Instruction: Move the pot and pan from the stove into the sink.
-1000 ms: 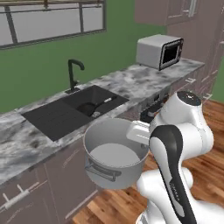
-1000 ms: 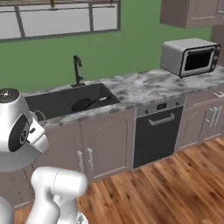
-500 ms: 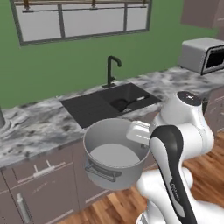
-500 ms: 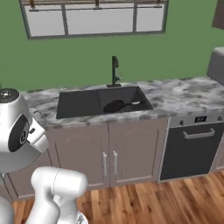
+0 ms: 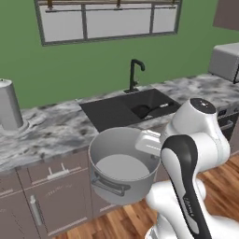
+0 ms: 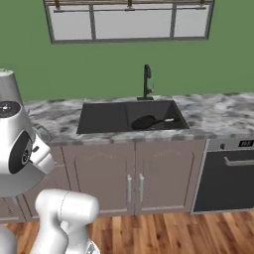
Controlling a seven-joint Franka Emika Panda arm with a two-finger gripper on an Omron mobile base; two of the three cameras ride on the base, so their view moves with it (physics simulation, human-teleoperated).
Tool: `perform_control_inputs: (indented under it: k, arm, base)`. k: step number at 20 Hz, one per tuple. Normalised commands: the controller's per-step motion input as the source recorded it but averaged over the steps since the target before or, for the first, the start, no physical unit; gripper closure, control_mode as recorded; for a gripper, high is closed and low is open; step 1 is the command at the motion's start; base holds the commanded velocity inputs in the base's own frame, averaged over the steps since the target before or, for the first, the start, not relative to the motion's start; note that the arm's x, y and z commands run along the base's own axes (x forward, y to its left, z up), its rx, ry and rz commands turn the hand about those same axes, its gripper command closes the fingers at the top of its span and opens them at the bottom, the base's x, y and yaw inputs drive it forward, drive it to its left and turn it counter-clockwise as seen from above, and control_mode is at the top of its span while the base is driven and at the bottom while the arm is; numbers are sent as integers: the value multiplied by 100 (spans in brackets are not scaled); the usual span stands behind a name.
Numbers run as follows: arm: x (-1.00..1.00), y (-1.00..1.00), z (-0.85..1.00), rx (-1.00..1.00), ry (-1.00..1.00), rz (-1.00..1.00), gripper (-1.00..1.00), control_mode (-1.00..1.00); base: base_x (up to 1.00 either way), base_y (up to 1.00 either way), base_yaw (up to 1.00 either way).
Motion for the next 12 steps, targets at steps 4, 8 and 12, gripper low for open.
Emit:
perform_control_inputs:
  k: [4,8,12]
  arm:
    - [0,0,0,0,0,0,100,100]
    - [0,0,0,0,0,0,100,100]
    - [0,0,0,0,0,0,100,100]
  base:
    - [13,-43,2]
    - [34,-81,4]
    - [38,-83,2]
